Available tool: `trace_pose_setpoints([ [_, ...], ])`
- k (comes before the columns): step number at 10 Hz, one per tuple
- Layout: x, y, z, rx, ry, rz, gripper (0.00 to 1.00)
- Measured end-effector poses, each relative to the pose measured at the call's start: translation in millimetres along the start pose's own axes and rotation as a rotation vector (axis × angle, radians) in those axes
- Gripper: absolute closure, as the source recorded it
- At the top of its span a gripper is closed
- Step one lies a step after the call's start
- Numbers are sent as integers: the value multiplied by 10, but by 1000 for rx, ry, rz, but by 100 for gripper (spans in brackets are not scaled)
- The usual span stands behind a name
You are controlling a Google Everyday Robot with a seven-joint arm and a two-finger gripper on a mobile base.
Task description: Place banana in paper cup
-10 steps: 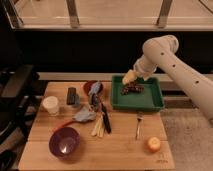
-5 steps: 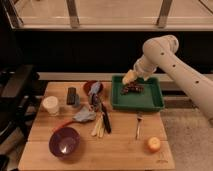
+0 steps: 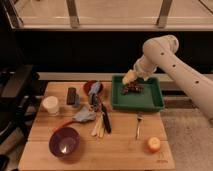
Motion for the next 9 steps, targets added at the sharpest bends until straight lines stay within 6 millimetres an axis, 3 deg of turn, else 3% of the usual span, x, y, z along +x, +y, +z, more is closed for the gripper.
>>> trace_pose_setpoints([
  [7, -5, -2, 3, -1, -1, 3, 25],
  [9, -85, -24, 11, -5, -29, 37, 25],
])
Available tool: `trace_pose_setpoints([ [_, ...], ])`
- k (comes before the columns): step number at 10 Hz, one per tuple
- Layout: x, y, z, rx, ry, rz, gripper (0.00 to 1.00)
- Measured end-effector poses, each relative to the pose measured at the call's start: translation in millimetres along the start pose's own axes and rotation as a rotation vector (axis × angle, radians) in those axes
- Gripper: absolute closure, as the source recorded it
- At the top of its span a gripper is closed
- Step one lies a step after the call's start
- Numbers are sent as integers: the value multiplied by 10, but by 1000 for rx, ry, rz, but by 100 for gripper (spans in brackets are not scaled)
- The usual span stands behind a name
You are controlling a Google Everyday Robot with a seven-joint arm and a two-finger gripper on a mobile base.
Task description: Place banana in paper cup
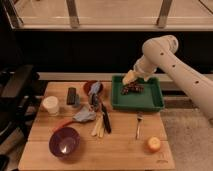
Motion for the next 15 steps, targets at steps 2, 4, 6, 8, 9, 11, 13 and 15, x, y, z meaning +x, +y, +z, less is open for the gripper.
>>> trace_pose_setpoints([
  [2, -263, -110, 31, 14, -58, 31, 25],
  [4, -468, -323, 72, 33, -110, 23, 25],
  [6, -678, -592, 88, 76, -155, 15, 25],
  [8, -878, -932, 155, 145, -207, 5, 25],
  [9, -968, -1096, 192, 185, -228, -8, 25],
  [11, -987, -1108, 191, 192, -230, -9, 25],
  [13, -971, -1116, 190, 195, -230, -14, 25],
  [15, -974, -1122, 191, 176, -232, -35, 25],
])
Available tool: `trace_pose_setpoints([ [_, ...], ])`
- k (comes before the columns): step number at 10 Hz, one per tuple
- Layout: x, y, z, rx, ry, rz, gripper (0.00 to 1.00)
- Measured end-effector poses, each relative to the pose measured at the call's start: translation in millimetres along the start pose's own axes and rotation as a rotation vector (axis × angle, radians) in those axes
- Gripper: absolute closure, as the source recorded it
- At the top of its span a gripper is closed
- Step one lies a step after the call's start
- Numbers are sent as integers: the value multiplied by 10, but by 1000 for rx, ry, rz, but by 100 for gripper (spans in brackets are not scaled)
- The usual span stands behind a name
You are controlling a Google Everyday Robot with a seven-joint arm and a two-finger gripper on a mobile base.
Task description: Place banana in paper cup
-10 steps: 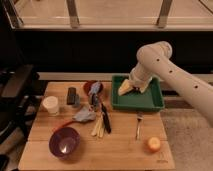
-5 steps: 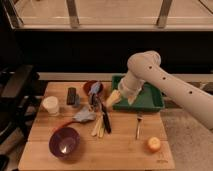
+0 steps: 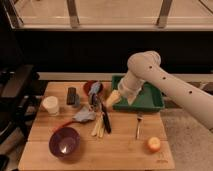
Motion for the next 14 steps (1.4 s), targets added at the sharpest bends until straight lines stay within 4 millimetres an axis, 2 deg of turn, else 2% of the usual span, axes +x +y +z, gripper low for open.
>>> trace_pose_setpoints([
  [4, -55, -424, 370, 2, -67, -16, 25],
  [7, -203, -579, 647, 25, -123, 103, 25],
  [10, -272, -707, 792, 109, -119, 230, 25],
  [14, -280, -731, 802, 144, -115, 256, 25],
])
